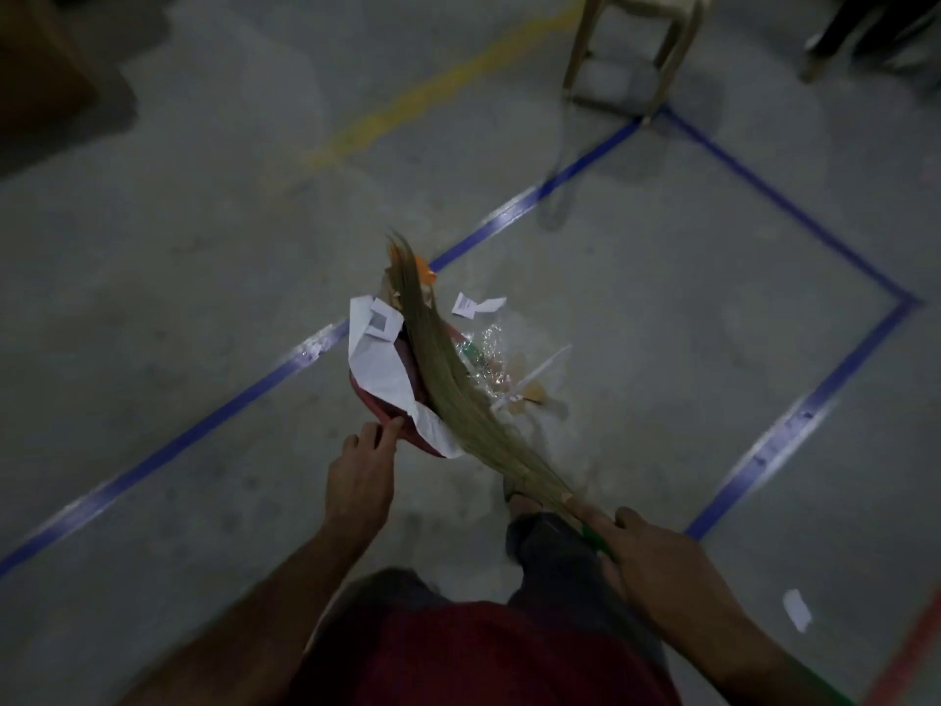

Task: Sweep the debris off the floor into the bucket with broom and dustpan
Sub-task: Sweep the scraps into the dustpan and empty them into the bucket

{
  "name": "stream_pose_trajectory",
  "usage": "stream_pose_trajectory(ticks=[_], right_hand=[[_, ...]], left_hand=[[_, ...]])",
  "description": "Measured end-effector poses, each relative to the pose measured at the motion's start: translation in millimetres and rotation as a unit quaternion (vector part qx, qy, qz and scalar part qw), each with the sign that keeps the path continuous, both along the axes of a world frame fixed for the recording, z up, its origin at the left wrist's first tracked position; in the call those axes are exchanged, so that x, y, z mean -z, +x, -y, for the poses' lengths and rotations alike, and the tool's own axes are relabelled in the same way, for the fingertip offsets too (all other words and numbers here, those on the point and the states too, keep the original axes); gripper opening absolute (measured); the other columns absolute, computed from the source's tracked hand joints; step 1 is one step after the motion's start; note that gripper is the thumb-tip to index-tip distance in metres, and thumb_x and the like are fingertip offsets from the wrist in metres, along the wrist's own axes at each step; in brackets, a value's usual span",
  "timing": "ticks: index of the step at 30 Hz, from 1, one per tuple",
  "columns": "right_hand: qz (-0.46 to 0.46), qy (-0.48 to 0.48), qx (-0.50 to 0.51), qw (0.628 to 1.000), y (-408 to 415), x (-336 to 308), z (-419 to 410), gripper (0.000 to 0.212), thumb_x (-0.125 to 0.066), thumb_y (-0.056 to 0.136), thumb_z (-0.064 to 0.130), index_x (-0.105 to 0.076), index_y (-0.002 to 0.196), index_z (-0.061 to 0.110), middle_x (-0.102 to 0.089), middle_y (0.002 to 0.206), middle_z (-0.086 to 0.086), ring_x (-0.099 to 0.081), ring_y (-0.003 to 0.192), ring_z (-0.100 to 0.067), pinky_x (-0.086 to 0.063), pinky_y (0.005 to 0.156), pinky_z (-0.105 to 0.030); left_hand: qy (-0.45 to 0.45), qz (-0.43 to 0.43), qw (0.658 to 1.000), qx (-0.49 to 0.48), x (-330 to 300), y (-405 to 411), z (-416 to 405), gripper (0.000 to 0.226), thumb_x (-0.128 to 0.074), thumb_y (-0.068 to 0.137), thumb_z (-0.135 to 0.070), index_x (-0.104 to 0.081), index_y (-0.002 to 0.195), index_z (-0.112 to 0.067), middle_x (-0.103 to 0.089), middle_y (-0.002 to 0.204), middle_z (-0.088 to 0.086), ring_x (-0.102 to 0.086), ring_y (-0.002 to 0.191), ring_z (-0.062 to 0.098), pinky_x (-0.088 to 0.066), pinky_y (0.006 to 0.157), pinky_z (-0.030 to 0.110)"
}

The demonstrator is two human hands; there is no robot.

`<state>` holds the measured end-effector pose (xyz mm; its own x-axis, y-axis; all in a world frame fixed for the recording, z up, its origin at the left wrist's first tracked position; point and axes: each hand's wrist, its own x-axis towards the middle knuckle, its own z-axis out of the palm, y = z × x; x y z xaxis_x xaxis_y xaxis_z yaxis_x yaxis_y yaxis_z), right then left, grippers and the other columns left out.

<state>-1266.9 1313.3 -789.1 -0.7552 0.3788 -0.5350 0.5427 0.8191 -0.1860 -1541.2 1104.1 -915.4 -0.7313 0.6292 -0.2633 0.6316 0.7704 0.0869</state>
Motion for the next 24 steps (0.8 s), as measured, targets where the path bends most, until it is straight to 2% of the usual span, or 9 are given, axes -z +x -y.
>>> stream_pose_trajectory(ticks=[4, 7, 10, 12, 14, 16, 17, 20, 24], right_hand=[[-0.007, 0.042, 0.037, 0.998, 21, -17, 76, 0.065, -0.035, 0.103, 0.044, 0.008, 0.150, 0.055, -0.052, 0.108, 0.002, -0.046, 0.066, -0.015, -0.022, 0.045, -0.022], [-0.011, 0.056, 0.056, 0.997, 39, -29, 135, 0.072, -0.043, 0.101, 0.042, 0.007, 0.152, 0.052, -0.052, 0.103, 0.001, -0.045, 0.064, -0.014, -0.022, 0.043, -0.021], [0.012, 0.064, 0.083, 0.994, 57, -46, 183, 0.088, -0.068, 0.086, 0.043, -0.011, 0.152, 0.052, -0.056, 0.084, 0.002, -0.031, 0.044, -0.011, -0.005, 0.038, -0.017], [-0.016, 0.085, 0.105, 0.991, 73, -54, 205, 0.093, -0.083, 0.069, 0.042, -0.034, 0.148, 0.046, -0.058, 0.074, 0.002, -0.035, 0.036, -0.010, 0.003, 0.039, -0.014], [-0.018, 0.062, 0.121, 0.991, 85, -76, 223, 0.095, -0.081, 0.073, 0.039, -0.027, 0.150, 0.048, -0.056, 0.075, 0.004, -0.043, 0.040, -0.009, -0.006, 0.037, -0.013], [-0.027, 0.081, 0.129, 0.988, 109, -81, 242, 0.090, -0.067, 0.089, 0.037, -0.005, 0.151, 0.054, -0.055, 0.087, 0.003, -0.053, 0.053, -0.013, -0.031, 0.040, -0.021], [-0.037, 0.096, 0.147, 0.984, 120, -84, 248, 0.089, -0.069, 0.086, 0.036, -0.010, 0.151, 0.053, -0.055, 0.085, 0.003, -0.052, 0.051, -0.013, -0.034, 0.041, -0.023], [-0.050, 0.093, 0.203, 0.973, 154, -96, 265, 0.090, -0.087, 0.060, 0.033, -0.047, 0.141, 0.041, -0.048, 0.063, 0.007, -0.026, 0.036, -0.010, -0.014, 0.034, -0.018], [-0.034, 0.091, 0.258, 0.961, 219, -91, 290, 0.084, -0.069, 0.077, 0.033, -0.029, 0.149, 0.051, -0.041, 0.066, 0.007, -0.023, 0.043, -0.010, -0.015, 0.037, -0.023]], left_hand=[[0.025, -0.007, 0.999, 0.037, -22, 3, 41, 0.050, -0.061, 0.094, -0.017, -0.046, 0.141, -0.027, -0.056, 0.113, 0.004, -0.056, 0.089, 0.025, -0.053, 0.061, 0.038], [0.036, -0.008, 0.997, 0.067, -42, 6, 74, 0.051, -0.061, 0.094, -0.016, -0.045, 0.140, -0.028, -0.056, 0.113, 0.003, -0.056, 0.089, 0.023, -0.054, 0.062, 0.038], [0.048, -0.016, 0.994, 0.102, -64, 12, 96, 0.050, -0.062, 0.093, -0.015, -0.047, 0.139, -0.027, -0.057, 0.111, 0.004, -0.056, 0.087, 0.023, -0.052, 0.061, 0.036], [0.054, -0.016, 0.991, 0.121, -80, 19, 103, 0.049, -0.059, 0.094, -0.015, -0.045, 0.140, -0.027, -0.057, 0.113, 0.004, -0.055, 0.087, 0.022, -0.054, 0.062, 0.037], [0.062, -0.020, 0.989, 0.136, -91, 31, 107, 0.047, -0.056, 0.096, -0.016, -0.045, 0.140, -0.028, -0.057, 0.112, 0.004, -0.055, 0.087, 0.022, -0.053, 0.062, 0.037], [0.067, -0.017, 0.985, 0.157, -101, 46, 108, 0.046, -0.055, 0.097, -0.017, -0.044, 0.140, -0.029, -0.057, 0.112, 0.003, -0.054, 0.087, 0.021, -0.053, 0.061, 0.037], [0.068, -0.018, 0.983, 0.169, -104, 55, 107, 0.047, -0.055, 0.097, -0.017, -0.043, 0.141, -0.029, -0.057, 0.113, 0.002, -0.054, 0.087, 0.021, -0.053, 0.061, 0.037], [0.068, -0.017, 0.977, 0.203, -112, 86, 100, 0.051, -0.058, 0.095, -0.016, -0.044, 0.141, -0.029, -0.057, 0.113, 0.001, -0.054, 0.088, 0.021, -0.053, 0.061, 0.037], [0.071, -0.005, 0.963, 0.262, -123, 146, 84, 0.052, -0.061, 0.093, -0.016, -0.045, 0.139, -0.032, -0.057, 0.114, 0.000, -0.056, 0.089, 0.021, -0.052, 0.061, 0.035]])
